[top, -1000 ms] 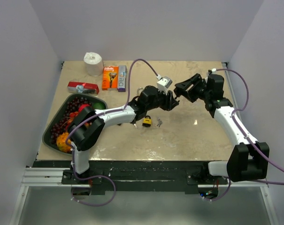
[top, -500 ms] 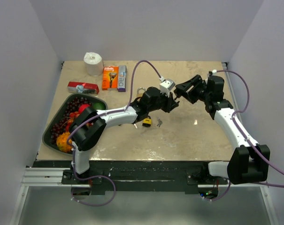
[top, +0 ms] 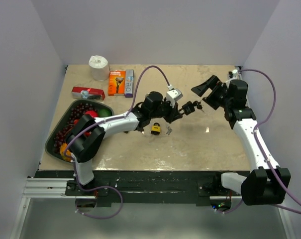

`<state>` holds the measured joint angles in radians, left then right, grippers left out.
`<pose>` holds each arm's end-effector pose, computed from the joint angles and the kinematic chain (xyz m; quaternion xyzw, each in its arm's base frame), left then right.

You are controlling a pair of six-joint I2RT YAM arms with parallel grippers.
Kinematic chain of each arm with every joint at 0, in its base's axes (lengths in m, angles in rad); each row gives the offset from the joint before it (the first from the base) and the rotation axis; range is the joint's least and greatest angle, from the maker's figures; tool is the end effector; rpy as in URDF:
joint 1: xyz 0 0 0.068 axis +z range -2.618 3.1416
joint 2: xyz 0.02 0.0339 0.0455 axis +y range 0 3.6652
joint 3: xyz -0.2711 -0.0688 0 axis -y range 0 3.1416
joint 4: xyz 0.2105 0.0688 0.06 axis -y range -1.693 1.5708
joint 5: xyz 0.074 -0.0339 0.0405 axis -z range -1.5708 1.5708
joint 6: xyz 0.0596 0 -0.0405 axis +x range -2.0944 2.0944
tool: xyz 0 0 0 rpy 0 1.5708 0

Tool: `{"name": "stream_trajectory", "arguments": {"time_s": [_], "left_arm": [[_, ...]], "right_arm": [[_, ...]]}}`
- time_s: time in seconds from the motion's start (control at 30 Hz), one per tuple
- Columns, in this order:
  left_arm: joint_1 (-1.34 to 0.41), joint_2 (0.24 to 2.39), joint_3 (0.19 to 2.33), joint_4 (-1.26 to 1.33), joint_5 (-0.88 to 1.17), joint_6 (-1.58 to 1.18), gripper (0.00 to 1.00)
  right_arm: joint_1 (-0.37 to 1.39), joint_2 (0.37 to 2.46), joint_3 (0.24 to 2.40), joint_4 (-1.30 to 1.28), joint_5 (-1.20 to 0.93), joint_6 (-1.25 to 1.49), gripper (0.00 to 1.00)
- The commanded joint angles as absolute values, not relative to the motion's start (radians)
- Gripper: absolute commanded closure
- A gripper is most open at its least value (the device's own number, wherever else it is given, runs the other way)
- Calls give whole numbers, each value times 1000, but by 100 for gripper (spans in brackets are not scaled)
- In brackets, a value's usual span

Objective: Lock with the key
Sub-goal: Pick up the lock from the center of the board.

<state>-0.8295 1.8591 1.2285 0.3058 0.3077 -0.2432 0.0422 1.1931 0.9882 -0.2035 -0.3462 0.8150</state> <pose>0.2746 -0.3267 0.2560 0.3175 0.7425 -0.4016 0.4320 0.2566 0.0311 0.3298 0.2227 0.7983 0.3557 0.4321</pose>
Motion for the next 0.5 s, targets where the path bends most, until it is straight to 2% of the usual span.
{"name": "stream_trajectory", "arguments": {"time_s": [0.0,0.07,0.17,0.2,0.3,0.47], "left_arm": [[-798,1727,1261,367,494,-137,100],[-785,1712,1262,332,573,-88,100],[-773,1683,1278,258,692,-5,100],[-769,1671,1291,238,718,30,100],[-749,1649,1316,145,828,122,100],[-738,1620,1350,-110,965,380,100]], "right_arm": [[21,1129,1086,-227,-339,541,1],[20,1100,1104,-235,-354,427,1],[14,1069,1118,-251,-542,231,1],[14,1052,1123,-299,-637,84,1],[14,1039,1160,-496,-709,-216,1],[14,986,1172,-696,-771,-527,1]]}}
